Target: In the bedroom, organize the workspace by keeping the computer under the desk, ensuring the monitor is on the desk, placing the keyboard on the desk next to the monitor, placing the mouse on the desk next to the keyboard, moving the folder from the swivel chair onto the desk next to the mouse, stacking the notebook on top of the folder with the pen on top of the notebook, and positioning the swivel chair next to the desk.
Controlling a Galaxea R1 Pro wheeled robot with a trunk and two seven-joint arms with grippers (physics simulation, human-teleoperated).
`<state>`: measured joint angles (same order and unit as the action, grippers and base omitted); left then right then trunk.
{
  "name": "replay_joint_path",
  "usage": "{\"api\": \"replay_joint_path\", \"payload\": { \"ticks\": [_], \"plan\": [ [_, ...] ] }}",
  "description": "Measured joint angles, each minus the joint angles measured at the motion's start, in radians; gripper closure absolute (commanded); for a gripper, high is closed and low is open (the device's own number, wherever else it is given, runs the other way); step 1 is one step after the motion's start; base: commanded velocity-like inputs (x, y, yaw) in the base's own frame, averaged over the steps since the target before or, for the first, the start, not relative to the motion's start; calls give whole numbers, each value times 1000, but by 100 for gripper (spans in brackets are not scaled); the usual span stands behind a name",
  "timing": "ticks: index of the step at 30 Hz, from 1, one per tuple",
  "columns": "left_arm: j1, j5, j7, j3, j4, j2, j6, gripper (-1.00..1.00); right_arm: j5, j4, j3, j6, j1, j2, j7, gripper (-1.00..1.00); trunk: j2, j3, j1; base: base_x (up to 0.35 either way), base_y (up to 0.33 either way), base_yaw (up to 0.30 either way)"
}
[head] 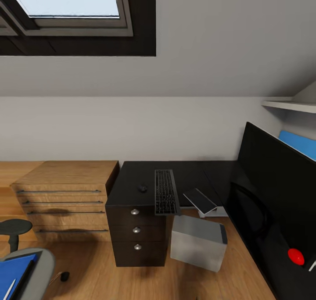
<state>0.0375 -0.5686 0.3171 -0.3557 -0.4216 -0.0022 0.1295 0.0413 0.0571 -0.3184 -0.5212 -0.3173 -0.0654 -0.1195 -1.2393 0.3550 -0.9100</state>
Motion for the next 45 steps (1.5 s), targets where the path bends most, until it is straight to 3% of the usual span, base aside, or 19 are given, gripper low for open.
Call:
{"api": "replay_joint_path", "payload": {
  "ticks": [3, 12, 18, 19, 22, 23, 25, 38, 45],
  "plan": [
    [0, 19, 0, -10, 15, -1, 6, -100, 26, -27, 9, -10, 0, 5, -1, -100, 21, -9, 12, 0, 0, 0],
    [0, 28, 0, -17, 28, -8, 10, -100, 37, -42, 14, -12, 0, -4, -1, -100, 84, -38, 46, 0, 0, 0],
    [0, 28, 1, -17, 33, -16, 10, -100, 31, -47, 10, -12, 0, -28, 0, -100, 126, -56, 69, 0, 0, 0],
    [0, 24, 2, -13, 33, -17, 108, -100, 34, -48, 14, -12, 0, -46, 0, -100, 133, -60, 73, 0, 0, 0],
    [0, 23, 2, -15, 45, -18, 120, -100, 33, -48, 11, -12, 0, -47, 0, -100, 154, -69, 84, 0, 0, 0],
    [0, 22, 3, -15, 79, -38, 127, -100, 33, -48, 11, -12, 0, -48, 0, -100, 161, -72, 88, 0, 0, 0],
    [0, 23, 4, -14, 84, -41, 129, -100, 33, -48, 11, -12, 0, -48, 0, -100, 175, -78, 96, 0, 0, 0],
    [0, 21, 9, -13, 90, -47, 133, -100, 34, -49, 13, -12, 0, -48, -1, -100, 266, -119, 146, -11, 0, 0],
    [0, 20, 9, -12, 90, -46, 133, -100, 34, -50, 13, -12, 0, -48, -1, -100, 315, -141, 172, -248, 0, 0]
  ]
}}
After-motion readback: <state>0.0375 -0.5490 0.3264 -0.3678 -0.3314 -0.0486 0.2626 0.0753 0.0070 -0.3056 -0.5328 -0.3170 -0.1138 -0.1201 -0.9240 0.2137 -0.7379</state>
